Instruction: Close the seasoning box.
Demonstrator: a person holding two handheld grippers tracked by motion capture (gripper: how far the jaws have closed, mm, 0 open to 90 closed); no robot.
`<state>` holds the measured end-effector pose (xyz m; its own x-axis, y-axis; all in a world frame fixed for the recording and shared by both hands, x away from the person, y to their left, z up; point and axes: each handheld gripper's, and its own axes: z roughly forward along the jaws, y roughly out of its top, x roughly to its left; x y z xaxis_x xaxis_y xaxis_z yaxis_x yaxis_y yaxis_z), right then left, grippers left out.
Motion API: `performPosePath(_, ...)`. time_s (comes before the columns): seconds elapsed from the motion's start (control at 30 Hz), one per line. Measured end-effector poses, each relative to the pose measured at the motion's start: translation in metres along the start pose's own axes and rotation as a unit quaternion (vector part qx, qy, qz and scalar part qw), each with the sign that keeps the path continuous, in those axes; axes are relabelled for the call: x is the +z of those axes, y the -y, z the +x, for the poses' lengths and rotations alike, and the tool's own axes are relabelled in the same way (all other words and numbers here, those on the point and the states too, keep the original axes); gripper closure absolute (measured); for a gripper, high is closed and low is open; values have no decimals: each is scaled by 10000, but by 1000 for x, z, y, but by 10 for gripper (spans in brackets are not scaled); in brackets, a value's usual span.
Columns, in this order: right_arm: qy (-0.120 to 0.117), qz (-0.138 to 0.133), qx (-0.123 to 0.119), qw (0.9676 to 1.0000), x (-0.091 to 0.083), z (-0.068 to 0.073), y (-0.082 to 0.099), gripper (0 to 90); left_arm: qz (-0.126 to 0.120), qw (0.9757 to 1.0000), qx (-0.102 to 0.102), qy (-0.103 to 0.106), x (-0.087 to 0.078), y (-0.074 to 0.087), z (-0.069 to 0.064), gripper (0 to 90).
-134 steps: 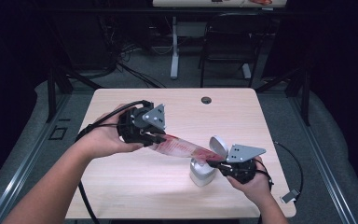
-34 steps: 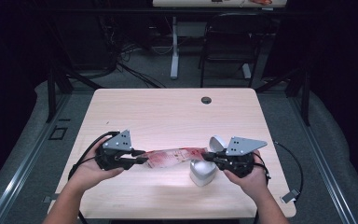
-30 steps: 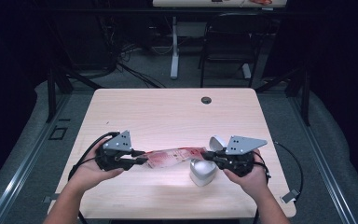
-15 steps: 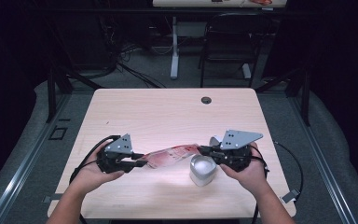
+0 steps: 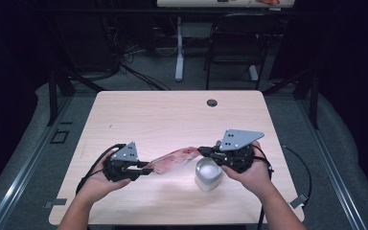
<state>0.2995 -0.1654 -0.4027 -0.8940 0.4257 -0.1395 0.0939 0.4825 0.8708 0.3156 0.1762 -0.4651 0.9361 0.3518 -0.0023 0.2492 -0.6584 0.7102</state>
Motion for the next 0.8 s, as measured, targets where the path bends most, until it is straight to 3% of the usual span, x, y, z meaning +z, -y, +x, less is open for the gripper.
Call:
performPosePath(0.4,32,142,-310,9994,8,6,-24,900,-193,9995,-255,-23,11,14,0,763)
performPosePath(0.57,35,224,-457,9987,13,10,-33,900,-98,9996,-258,-50,16,17,0,764)
performPosePath(0.8,51,270,-558,9981,18,13,-38,900,-176,9992,-346,-81,22,20,1,766)
